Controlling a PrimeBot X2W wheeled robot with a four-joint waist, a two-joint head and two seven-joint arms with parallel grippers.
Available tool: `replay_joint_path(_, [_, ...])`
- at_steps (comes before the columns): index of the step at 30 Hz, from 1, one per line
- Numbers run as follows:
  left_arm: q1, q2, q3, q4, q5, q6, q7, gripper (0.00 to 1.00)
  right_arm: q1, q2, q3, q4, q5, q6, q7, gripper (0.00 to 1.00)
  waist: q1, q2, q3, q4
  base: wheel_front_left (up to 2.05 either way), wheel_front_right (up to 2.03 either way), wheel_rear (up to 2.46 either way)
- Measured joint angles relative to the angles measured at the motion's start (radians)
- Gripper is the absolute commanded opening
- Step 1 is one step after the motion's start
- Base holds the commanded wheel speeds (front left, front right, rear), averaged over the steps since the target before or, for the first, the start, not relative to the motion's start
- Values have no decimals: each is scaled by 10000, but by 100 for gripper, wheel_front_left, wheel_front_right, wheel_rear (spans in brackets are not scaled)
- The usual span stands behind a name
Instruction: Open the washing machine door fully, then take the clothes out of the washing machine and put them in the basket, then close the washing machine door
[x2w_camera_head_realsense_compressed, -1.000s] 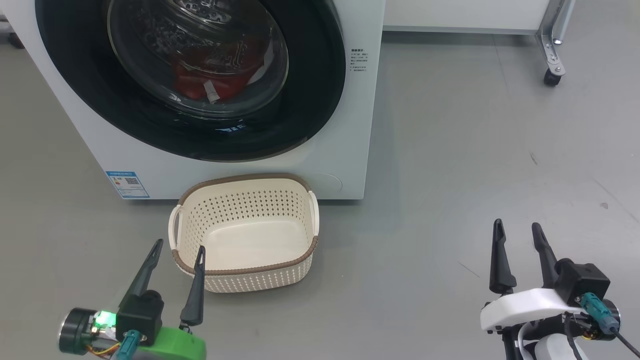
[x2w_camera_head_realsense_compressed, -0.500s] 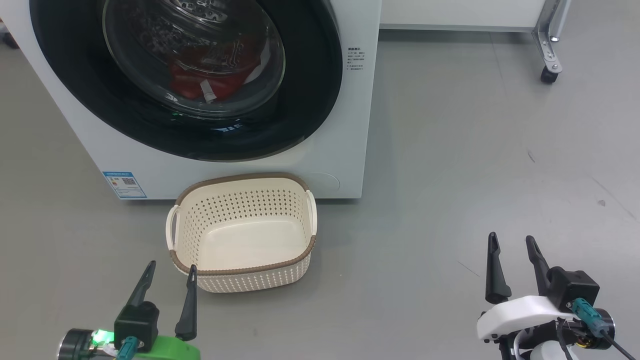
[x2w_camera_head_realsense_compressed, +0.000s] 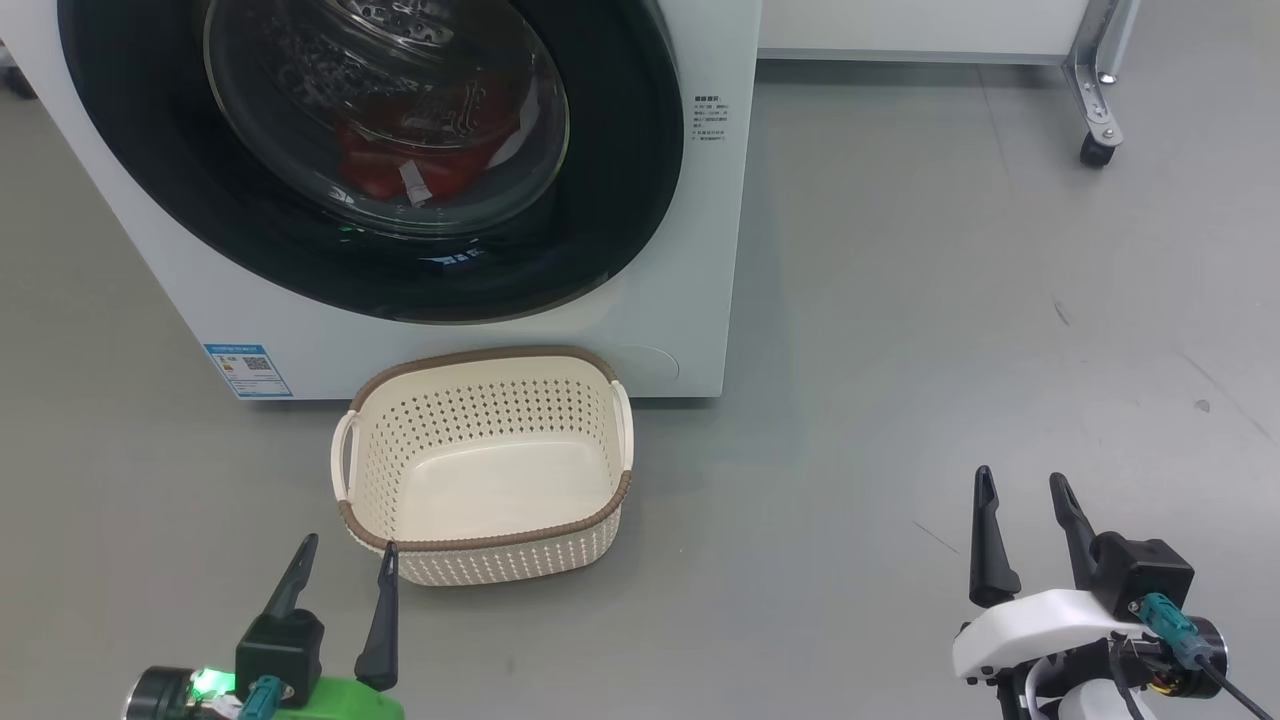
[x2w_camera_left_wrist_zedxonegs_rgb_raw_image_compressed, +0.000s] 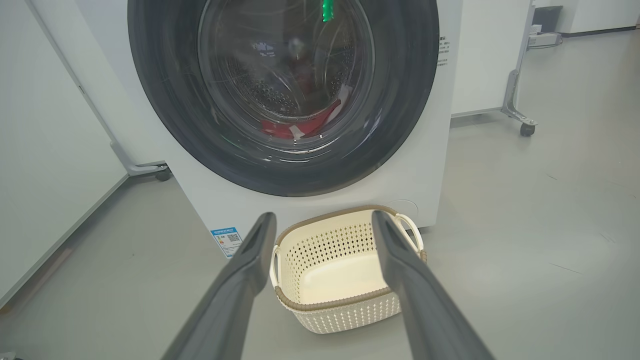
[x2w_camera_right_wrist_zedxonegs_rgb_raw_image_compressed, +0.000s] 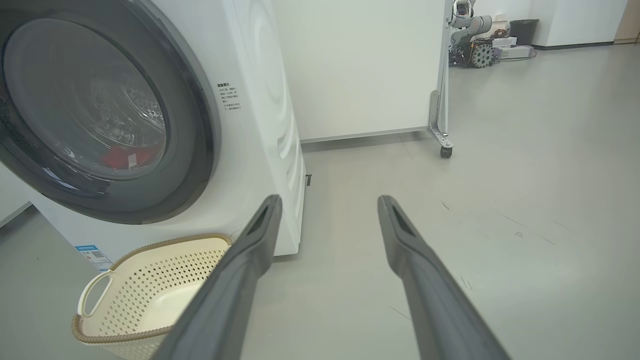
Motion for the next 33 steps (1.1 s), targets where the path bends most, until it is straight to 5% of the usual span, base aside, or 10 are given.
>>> replay_joint_path(33, [-221, -13, -52, 257, -134, 96, -2, 100, -203, 4, -12, 278, -334, -98, 2, 100, 0, 0, 88, 107, 0, 0, 0])
